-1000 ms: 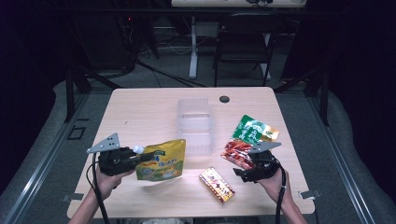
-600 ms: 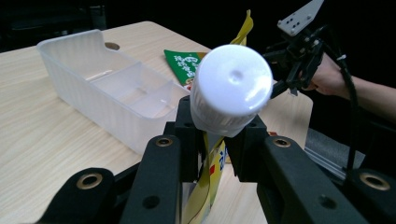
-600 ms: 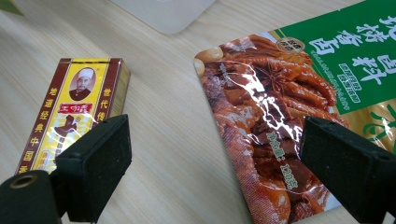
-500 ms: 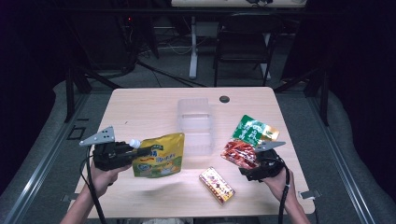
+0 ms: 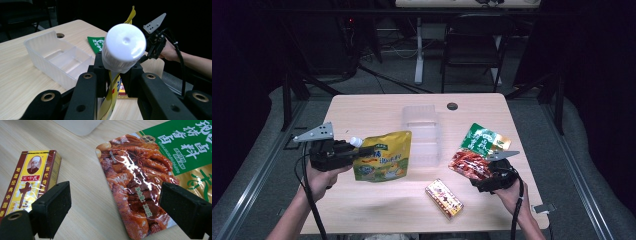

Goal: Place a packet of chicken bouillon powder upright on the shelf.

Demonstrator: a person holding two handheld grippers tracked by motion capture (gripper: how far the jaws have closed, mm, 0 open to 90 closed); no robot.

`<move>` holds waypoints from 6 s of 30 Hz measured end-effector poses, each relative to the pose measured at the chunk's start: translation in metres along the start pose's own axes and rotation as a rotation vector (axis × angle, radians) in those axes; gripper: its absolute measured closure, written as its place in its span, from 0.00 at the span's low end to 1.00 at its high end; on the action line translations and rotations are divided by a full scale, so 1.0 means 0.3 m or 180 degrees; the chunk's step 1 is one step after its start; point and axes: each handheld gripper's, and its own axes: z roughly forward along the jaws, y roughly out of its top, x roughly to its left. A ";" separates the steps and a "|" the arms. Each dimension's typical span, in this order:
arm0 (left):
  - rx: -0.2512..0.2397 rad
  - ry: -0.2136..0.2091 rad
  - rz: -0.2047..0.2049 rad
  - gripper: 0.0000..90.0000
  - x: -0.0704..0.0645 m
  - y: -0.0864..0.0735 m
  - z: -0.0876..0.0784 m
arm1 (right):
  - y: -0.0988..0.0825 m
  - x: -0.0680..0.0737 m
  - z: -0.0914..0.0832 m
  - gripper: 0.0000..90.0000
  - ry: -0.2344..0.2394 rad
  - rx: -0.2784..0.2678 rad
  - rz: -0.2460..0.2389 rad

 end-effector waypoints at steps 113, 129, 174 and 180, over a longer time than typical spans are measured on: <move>-0.0403 0.0321 0.0091 0.84 0.354 0.325 0.588 | -0.001 -0.025 -0.002 0.11 0.0005 -0.0039 0.0084; -0.0518 0.0364 -0.0008 0.84 0.391 0.281 0.639 | 0.001 -0.024 -0.005 0.11 0.0012 -0.0028 0.0053; -0.0522 0.0619 0.0068 0.84 0.415 0.218 0.681 | 0.000 -0.020 -0.003 0.11 0.0023 -0.0046 0.0073; -0.0511 0.0638 0.0037 0.84 0.423 0.208 0.683 | 0.001 -0.019 -0.003 0.11 0.0039 -0.0054 0.0072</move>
